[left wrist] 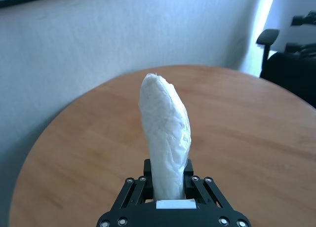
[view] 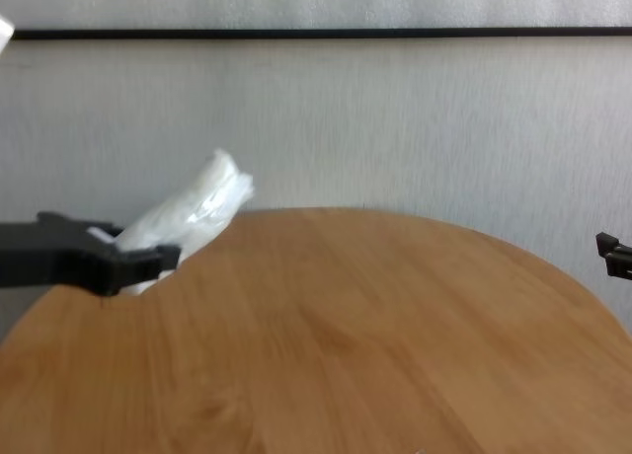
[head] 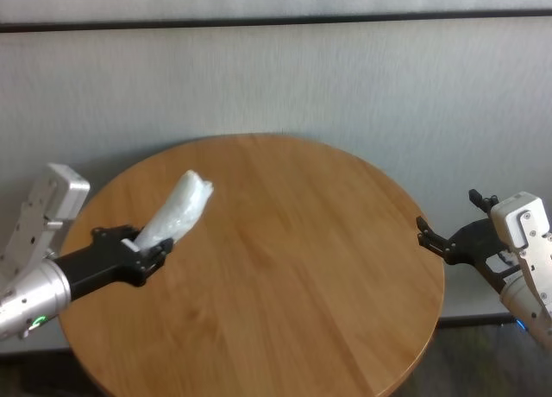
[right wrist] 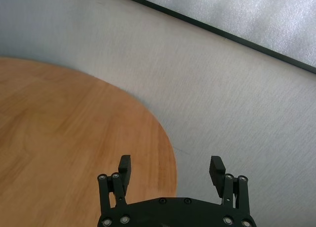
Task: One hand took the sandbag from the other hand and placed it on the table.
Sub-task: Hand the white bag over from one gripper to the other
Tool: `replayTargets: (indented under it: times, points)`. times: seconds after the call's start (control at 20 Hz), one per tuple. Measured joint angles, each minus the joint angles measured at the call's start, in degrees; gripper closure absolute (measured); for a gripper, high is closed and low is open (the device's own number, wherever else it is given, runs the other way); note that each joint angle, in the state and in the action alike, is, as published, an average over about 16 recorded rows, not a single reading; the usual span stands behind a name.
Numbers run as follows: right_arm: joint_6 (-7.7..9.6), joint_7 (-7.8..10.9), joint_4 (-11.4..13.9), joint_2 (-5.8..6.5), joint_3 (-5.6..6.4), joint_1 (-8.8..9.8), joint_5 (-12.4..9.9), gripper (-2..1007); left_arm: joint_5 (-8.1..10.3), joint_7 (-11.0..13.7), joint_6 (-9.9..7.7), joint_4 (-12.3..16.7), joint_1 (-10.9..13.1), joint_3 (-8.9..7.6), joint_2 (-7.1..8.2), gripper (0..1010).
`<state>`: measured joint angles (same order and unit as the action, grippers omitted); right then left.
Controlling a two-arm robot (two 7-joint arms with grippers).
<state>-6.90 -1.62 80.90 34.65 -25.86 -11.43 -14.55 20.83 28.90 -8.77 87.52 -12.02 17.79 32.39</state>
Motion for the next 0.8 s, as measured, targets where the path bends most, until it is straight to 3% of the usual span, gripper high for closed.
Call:
replayTargets:
  times: [0.8]
  points:
    - [0.0,0.0,0.0,0.0,0.0,0.0,0.0,3,5.19,4.26,0.41,5.95,-3.42,3.02,-0.03,652]
